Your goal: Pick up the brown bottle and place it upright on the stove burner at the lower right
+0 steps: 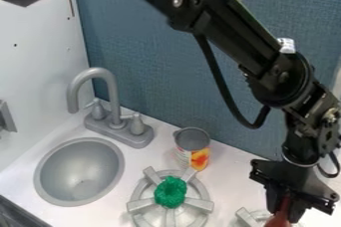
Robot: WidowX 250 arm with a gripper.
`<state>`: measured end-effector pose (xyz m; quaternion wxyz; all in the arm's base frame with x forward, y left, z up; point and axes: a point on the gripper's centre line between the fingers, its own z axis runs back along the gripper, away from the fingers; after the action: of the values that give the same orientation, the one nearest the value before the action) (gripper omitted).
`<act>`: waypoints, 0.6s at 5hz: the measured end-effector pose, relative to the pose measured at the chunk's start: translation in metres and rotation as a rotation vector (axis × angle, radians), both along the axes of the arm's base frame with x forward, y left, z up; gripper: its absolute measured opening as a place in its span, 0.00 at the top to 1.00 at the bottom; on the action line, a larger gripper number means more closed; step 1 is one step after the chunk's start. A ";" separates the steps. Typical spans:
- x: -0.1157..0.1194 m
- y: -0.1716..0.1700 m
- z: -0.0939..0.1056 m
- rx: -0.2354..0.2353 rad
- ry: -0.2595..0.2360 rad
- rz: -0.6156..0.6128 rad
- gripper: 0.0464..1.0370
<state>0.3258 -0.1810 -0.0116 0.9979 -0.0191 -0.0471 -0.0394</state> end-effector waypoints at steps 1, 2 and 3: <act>0.003 -0.002 0.002 -0.005 -0.008 0.002 0.70; 0.004 -0.002 -0.004 -0.001 0.006 0.006 0.70; 0.006 -0.003 -0.003 0.003 0.012 0.006 0.64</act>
<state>0.3317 -0.1842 -0.0147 0.9983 -0.0178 -0.0409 -0.0362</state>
